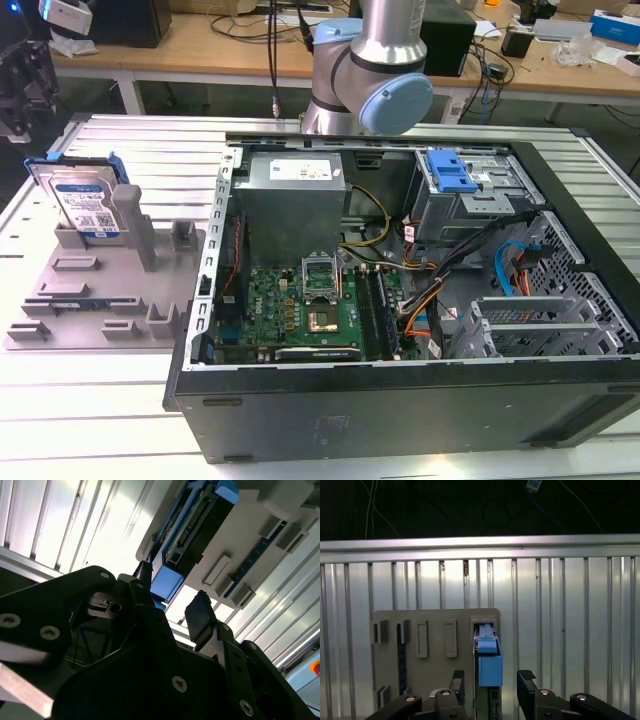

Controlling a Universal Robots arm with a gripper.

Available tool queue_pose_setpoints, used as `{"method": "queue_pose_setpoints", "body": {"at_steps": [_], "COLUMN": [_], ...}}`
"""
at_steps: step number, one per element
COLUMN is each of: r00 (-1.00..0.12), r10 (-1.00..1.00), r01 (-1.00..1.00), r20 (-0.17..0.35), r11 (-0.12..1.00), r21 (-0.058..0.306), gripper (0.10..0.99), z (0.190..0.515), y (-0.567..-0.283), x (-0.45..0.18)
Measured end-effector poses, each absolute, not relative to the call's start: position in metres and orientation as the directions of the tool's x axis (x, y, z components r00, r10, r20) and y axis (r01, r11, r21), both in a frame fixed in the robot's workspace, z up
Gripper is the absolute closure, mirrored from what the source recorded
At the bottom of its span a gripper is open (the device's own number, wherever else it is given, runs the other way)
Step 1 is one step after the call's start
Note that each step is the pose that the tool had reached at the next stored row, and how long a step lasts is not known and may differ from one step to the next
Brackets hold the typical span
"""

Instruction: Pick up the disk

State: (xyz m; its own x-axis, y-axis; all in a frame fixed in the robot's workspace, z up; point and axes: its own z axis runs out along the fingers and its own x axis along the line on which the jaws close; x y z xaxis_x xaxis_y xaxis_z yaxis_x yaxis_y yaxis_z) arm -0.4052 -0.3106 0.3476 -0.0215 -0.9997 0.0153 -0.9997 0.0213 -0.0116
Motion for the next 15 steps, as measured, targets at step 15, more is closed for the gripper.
{"method": "queue_pose_setpoints", "body": {"at_steps": [15], "r00": [-0.021], "r10": [-1.000], "r01": [-1.000], "r20": [0.016], "r11": [0.021], "r21": [-0.011], "gripper": [0.545], "z": [0.3373], "y": [-0.3115], "x": [-0.4051]}}
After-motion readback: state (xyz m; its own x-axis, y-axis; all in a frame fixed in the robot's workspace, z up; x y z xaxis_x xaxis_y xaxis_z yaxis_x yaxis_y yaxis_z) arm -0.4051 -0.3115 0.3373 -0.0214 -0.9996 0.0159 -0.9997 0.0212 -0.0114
